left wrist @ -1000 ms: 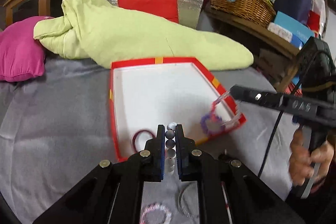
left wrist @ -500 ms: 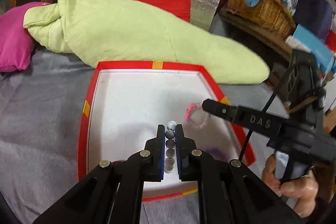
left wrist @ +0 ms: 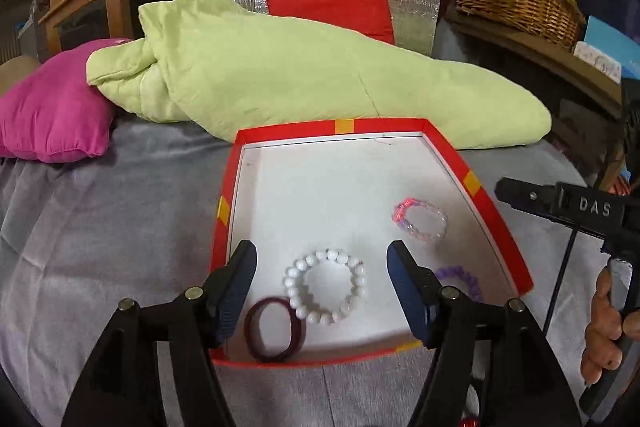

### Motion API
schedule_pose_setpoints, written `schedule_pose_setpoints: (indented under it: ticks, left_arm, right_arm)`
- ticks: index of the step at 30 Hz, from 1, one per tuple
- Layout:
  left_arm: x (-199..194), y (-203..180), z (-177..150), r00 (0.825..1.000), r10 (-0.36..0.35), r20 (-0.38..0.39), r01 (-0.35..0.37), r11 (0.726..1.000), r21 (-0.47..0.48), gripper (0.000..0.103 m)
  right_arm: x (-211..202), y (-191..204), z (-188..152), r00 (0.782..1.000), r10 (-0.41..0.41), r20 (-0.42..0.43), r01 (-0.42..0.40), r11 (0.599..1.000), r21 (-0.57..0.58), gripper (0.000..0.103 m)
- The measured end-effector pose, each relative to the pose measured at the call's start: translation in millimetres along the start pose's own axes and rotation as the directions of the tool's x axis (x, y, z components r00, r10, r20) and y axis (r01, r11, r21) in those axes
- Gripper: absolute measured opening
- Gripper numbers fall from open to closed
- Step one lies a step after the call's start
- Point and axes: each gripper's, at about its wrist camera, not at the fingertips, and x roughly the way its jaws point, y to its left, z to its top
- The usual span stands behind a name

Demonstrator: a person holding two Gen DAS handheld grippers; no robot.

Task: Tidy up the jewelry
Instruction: 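Drop the pink-and-white bracelet into the box with the right tool while the left drops the white pearl bracelet in, then grasp the pink crystal bracelet with the left tool while the right tool grasps the black hair tie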

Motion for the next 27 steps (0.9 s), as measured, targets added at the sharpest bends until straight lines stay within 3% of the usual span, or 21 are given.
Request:
schedule_pose_setpoints:
  ticks: [5, 7, 8, 10, 16, 20, 23, 27]
  left_arm:
    - [-22, 21, -17, 0.998, -0.047, -0.032, 0.044, 0.993, -0.107, 0.069]
    - [-34, 34, -29, 0.996, -0.077, -0.036, 0.069, 0.979, -0.194, 0.07]
    - [-39, 40, -33, 0.996, -0.08, -0.046, 0.067, 0.969, -0.236, 0.077]
    - [-42, 44, -39, 0.99, -0.089, -0.106, 0.059, 0.964, -0.258, 0.079]
    - [-53, 47, -62, 0.974, 0.002, -0.226, -0.048, 0.979, -0.198, 0.079]
    - [-82, 48, -73, 0.978, 0.103, -0.18, -0.131, 0.98, -0.148, 0.08]
    - [-98, 44, -85, 0.979, 0.142, -0.145, -0.158, 0.982, -0.102, 0.084]
    - [-92, 36, -103, 0.971, 0.179, -0.158, -0.181, 0.983, -0.001, 0.089]
  right_arm:
    - [-33, 0, -13, 1.0, -0.028, 0.013, 0.028, 0.999, -0.028, 0.031]
    - [-45, 0, -18, 0.999, -0.029, 0.023, 0.029, 0.999, -0.031, 0.034]
    - [-52, 1, -21, 0.999, -0.033, 0.027, 0.034, 0.999, -0.035, 0.041]
    - [-63, 2, -28, 0.999, -0.038, 0.035, 0.039, 0.998, -0.046, 0.05]
    - [-100, 3, -53, 0.998, -0.057, 0.017, 0.058, 0.994, -0.089, 0.051]
    - [-109, 1, -74, 0.999, -0.044, -0.008, 0.043, 0.994, -0.1, 0.051]
    - [-103, -1, -94, 0.995, -0.045, -0.087, 0.038, 0.996, -0.076, 0.051]
    - [-96, 9, -105, 0.993, -0.017, -0.115, 0.004, 0.993, -0.118, 0.051]
